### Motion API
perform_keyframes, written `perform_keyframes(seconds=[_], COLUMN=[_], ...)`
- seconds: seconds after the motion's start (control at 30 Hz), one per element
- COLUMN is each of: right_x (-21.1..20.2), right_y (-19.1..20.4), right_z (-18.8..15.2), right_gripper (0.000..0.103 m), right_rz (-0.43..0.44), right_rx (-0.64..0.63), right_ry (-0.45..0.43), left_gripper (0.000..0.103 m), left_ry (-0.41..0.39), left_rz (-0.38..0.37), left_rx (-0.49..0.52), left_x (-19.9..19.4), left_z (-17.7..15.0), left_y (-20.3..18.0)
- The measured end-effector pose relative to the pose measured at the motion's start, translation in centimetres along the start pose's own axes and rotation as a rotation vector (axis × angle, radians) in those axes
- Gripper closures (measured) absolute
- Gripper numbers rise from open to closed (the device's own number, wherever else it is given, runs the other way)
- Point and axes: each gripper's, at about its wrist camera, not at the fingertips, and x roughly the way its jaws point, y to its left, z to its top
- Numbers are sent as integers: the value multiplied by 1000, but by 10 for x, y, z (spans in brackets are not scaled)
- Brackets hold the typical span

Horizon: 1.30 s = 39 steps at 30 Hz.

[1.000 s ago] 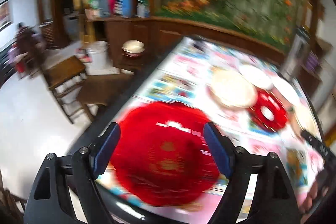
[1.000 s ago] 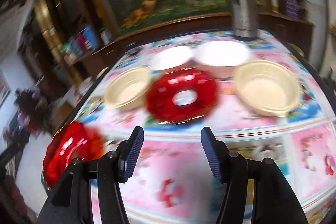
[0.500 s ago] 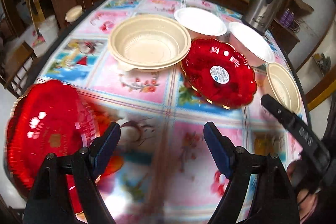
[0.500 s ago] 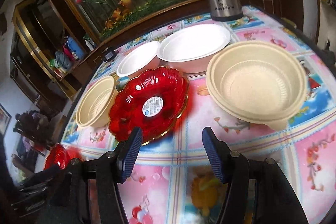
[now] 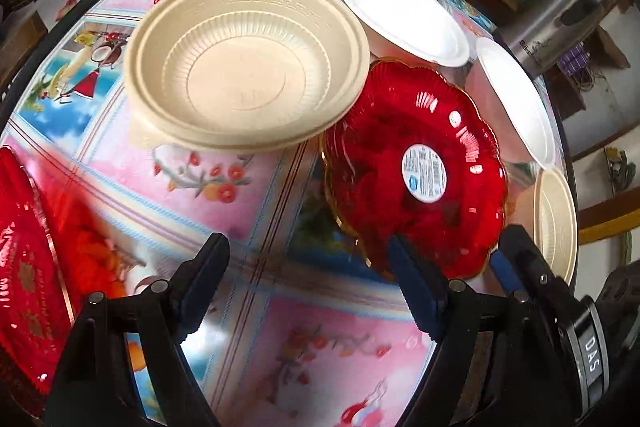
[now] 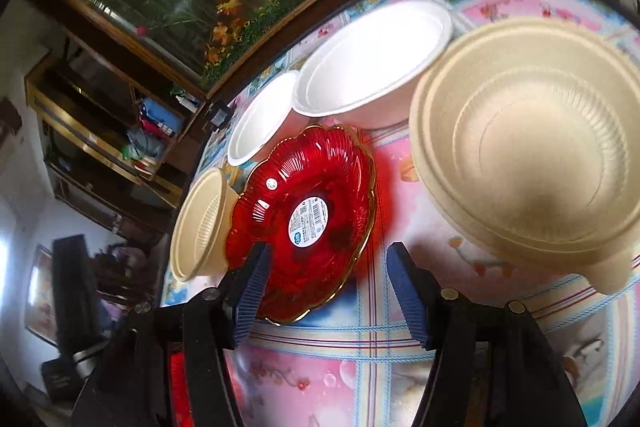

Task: Organize plates and bowls
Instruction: 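Grasp the small labeled red plate with the right tool while the left tool holds the red stack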

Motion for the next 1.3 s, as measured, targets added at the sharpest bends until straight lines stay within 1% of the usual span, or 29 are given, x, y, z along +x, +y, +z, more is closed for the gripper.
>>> perform_keyframes(seconds=[0.07, 0.13, 0.23, 0.33, 0.4, 0.43, 0.5, 0.53, 0.57, 0.6, 0.63, 0.67, 0.7, 0.9, 1.03, 1.2, 1.3], right_x=[5, 10, 18, 22, 25, 24, 26, 25, 27, 29, 30, 31, 30, 28, 23, 8, -6], right_y=[-7, -11, -14, -14, -14, -14, -14, -17, -17, -17, -19, -20, -20, -19, -21, -20, -23], right_z=[4, 7, 9, 12, 13, 13, 14, 10, 10, 10, 10, 10, 10, 6, 2, -21, -36], right_gripper=[40, 40, 41, 41, 43, 44, 51, 59, 71, 79, 88, 92, 92, 92, 92, 92, 92], right_rz=[18, 30, 32, 43, 45, 46, 48, 43, 34, 26, 16, 7, 12, 2, 3, -18, -23], right_rx=[40, 70, 93, 103, 104, 105, 111, 108, 106, 106, 107, 106, 109, 103, 131, 125, 126], right_ry=[17, 31, 50, 53, 55, 56, 57, 61, 70, 79, 85, 84, 84, 93, 109, 107, 108], left_gripper=[21, 22, 22, 30, 40, 43, 51, 54, 62, 69, 72, 79, 84, 84, 83, 83, 82], left_ry=[8, 20, 4, -15, -27, -34, -50, -58, -65, -70, -73, -70, -67, -61, -61, -64, -72], left_rz=[8, 1, 10, 26, 32, 35, 40, 44, 47, 50, 45, 24, 12, 13, 20, 19, 21], left_rx=[-11, -20, -10, 10, 26, 32, 43, 50, 59, 66, 70, 74, 79, 112, 145, 195, 241], left_x=[6, 11, 12, 12, 13, 12, 12, 12, 12, 12, 13, 14, 14, 11, 6, -4, -12], left_z=[4, 6, 7, 8, 10, 11, 10, 11, 11, 11, 12, 12, 12, 6, -7, -34, -53], left_y=[-1, -1, -6, -9, -10, -11, -11, -11, -11, -12, -13, -14, -15, -14, -13, -9, -8])
